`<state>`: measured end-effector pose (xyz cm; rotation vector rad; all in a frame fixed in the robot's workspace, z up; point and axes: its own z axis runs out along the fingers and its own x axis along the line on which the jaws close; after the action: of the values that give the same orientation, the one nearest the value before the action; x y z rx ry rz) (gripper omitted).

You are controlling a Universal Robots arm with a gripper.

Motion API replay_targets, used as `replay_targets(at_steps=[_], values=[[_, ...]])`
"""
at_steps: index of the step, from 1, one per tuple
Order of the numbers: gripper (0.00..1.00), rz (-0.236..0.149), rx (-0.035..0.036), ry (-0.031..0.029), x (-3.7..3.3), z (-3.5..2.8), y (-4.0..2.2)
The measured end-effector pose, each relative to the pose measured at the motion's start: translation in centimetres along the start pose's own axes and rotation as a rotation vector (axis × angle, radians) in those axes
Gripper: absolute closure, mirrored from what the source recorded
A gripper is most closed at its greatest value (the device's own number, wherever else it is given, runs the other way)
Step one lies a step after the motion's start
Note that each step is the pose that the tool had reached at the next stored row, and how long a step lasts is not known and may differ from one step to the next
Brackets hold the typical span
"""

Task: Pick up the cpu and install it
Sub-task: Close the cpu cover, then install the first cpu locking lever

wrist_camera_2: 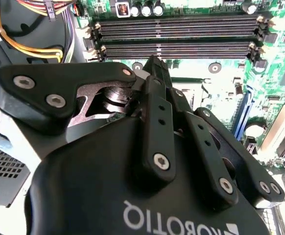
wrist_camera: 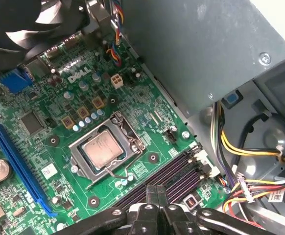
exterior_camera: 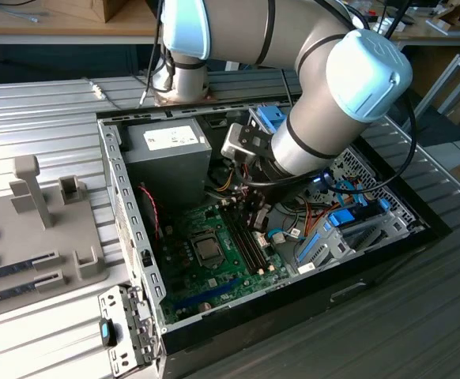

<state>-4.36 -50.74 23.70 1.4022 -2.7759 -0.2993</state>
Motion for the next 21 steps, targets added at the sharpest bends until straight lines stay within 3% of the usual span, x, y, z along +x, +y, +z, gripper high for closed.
replay_targets(at_steps=[3, 5, 7, 12, 19, 21], values=[[0.89, 0.000, 0.0020, 0.0025, 0.01, 0.01, 0.05], [0.89, 0.002, 0.0106, 0.0140, -0.27, 0.13, 0.52], [0.89, 0.002, 0.0155, 0.0203, -0.64, 0.32, 1.19], [0.89, 0.002, 0.0189, 0.0188, 0.39, 0.67, 2.86], [0.89, 0.002, 0.0219, 0.0168, 1.01, 0.91, 4.01], [0.89, 0.002, 0.0249, 0.0207, 1.12, 0.89, 3.94]])
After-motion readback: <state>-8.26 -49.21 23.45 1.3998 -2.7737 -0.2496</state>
